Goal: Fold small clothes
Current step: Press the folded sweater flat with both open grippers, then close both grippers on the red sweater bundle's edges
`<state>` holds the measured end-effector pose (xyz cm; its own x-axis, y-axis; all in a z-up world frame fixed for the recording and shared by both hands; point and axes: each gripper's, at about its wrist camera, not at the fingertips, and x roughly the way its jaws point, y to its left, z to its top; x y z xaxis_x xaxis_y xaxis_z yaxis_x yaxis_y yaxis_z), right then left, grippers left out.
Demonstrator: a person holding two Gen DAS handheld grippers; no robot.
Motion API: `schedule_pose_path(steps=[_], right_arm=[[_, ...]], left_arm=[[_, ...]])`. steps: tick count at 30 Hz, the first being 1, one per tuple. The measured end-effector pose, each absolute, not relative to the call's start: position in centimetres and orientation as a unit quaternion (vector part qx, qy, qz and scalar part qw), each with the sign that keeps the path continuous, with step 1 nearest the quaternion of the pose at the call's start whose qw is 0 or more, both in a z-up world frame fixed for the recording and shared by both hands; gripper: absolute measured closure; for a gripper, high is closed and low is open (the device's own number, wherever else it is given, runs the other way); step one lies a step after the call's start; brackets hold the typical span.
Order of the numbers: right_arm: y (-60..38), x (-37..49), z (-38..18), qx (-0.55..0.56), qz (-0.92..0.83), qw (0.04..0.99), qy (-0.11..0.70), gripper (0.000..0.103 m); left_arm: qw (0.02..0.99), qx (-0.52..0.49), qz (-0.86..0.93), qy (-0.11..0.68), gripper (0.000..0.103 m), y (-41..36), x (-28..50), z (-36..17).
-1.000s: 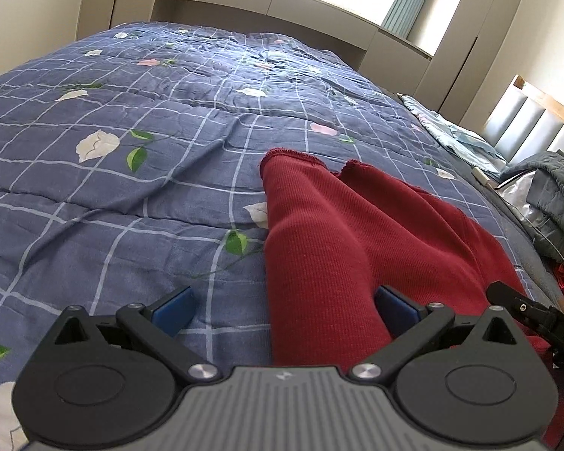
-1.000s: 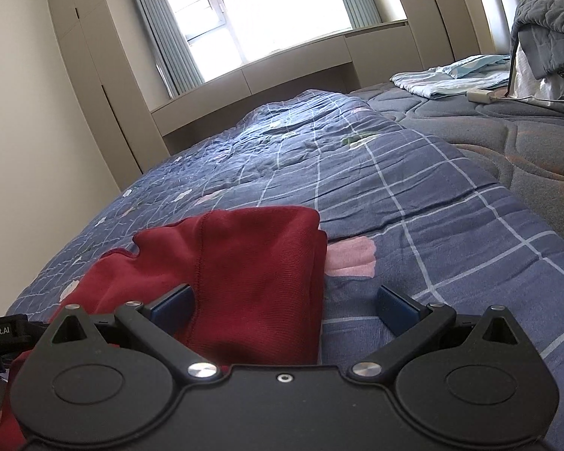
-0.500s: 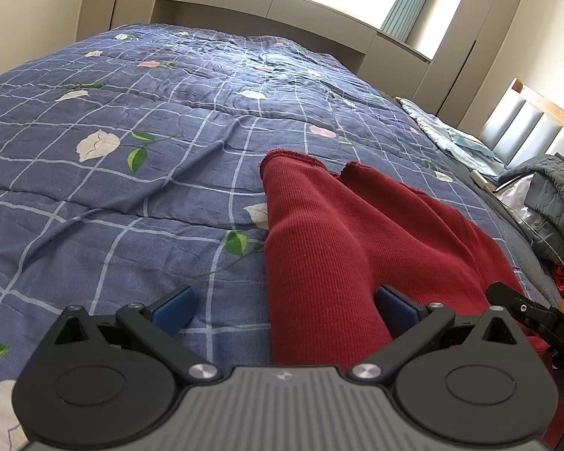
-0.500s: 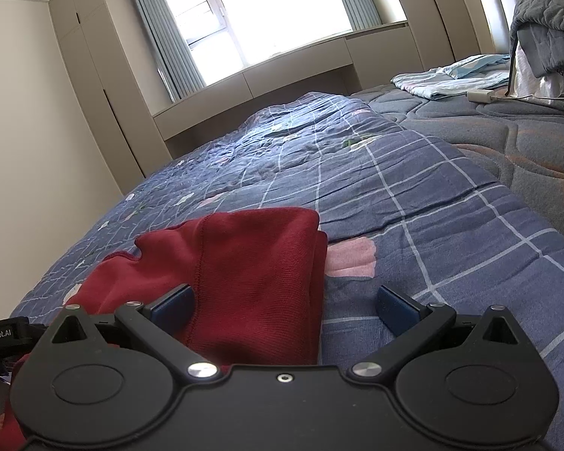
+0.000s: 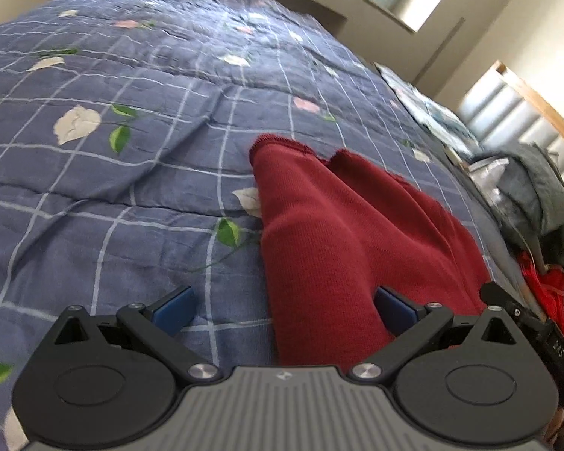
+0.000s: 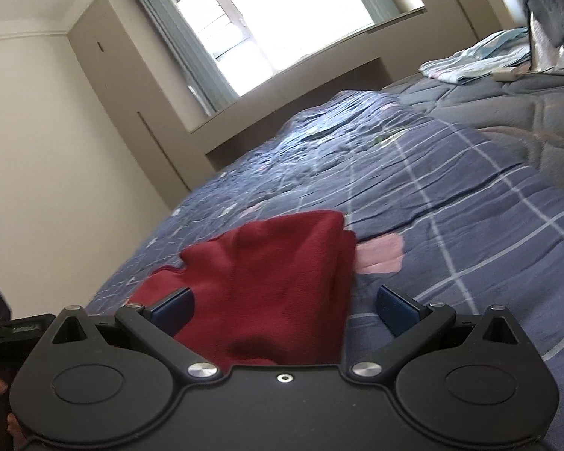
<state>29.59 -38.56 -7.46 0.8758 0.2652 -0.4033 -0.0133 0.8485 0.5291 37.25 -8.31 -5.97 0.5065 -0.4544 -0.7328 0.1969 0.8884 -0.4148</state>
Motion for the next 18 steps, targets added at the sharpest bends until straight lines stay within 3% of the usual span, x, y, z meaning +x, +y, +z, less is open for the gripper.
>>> schedule_pose_path(steps=[7,14,18], right_arm=[[-37.5,30.0,-7.2,0.250,0.137,0.922,0.260,0.000],[-39.7,29.7,-7.8,0.321,0.156,0.904,0.233,0.001],[-39.8,29.6,-7.7,0.323,0.126,0.909,0.231,0.014]], left_arm=[[0.840,-0.112,-0.213,0.486,0.001,-9.3,38.4,-5.7],[0.832,-0.116,-0.215,0.497,0.002,-9.4,38.9,-5.8],[0.839,-0.109,-0.223,0.484,0.017,-9.8,38.3,-5.1]])
